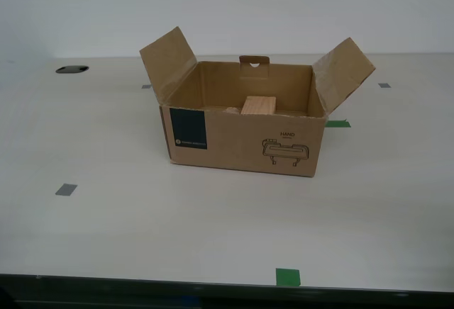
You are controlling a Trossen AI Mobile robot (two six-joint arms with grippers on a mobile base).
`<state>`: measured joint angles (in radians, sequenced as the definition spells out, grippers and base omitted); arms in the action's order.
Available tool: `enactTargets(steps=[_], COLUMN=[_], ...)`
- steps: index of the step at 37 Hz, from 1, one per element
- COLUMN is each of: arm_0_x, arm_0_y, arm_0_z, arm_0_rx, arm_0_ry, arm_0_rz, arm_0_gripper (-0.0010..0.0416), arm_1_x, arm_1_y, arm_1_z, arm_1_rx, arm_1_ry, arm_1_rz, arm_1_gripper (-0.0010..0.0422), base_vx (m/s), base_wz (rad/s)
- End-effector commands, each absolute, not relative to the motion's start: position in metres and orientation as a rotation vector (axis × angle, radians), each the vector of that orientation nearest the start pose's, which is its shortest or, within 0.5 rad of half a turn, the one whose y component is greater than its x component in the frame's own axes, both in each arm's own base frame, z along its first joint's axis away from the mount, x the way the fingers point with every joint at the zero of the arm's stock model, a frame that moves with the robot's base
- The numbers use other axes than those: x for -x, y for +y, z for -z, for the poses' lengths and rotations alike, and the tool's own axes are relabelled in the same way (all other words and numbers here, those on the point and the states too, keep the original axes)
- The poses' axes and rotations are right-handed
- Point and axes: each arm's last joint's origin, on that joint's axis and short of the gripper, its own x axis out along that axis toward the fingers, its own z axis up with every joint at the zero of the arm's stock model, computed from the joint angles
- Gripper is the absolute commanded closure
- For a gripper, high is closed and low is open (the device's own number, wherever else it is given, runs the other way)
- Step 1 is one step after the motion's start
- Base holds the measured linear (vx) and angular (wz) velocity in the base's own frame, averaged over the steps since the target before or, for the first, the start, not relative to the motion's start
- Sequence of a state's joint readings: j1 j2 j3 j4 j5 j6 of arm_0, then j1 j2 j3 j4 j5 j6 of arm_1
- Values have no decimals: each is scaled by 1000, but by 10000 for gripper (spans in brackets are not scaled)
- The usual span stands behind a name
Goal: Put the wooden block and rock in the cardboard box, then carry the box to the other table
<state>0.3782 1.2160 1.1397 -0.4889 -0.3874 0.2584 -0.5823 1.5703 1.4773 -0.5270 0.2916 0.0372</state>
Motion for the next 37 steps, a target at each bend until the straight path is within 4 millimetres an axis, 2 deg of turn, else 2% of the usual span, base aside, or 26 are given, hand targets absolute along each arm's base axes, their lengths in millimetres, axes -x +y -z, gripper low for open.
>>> enactTargets(steps=[1, 7, 12, 20, 27, 32, 37], arm_0_x=[-230, -224, -218, -205, -198, -197, -196], arm_0_y=[102, 95, 89, 84, 81, 79, 78], arm_0_z=[-358, -378, -390, -406, -421, -422, -411], arm_0_rx=[-235, -174, -166, -174, -192, -193, -175], arm_0_ry=[697, 709, 738, 802, 799, 807, 873], arm_0_rz=[-625, -490, -471, -454, -446, -409, -366], arm_0_gripper=[42, 43, 35, 27, 37, 46, 39], arm_1_x=[-283, -282, -283, -276, -271, -271, -273], arm_1_y=[-196, -191, -183, -170, -165, -166, -164], arm_1_z=[-362, -378, -386, -392, -392, -391, -390], arm_1_rx=[-136, -110, -84, -88, -95, -95, -110], arm_1_ry=[618, 623, 662, 781, 855, 859, 854], arm_1_rz=[861, 842, 811, 775, 764, 763, 720], arm_1_gripper=[149, 149, 149, 149, 149, 149, 149], base_vx=[0, 0, 0, 0, 0, 0, 0], base_wz=[0, 0, 0, 0, 0, 0, 0])
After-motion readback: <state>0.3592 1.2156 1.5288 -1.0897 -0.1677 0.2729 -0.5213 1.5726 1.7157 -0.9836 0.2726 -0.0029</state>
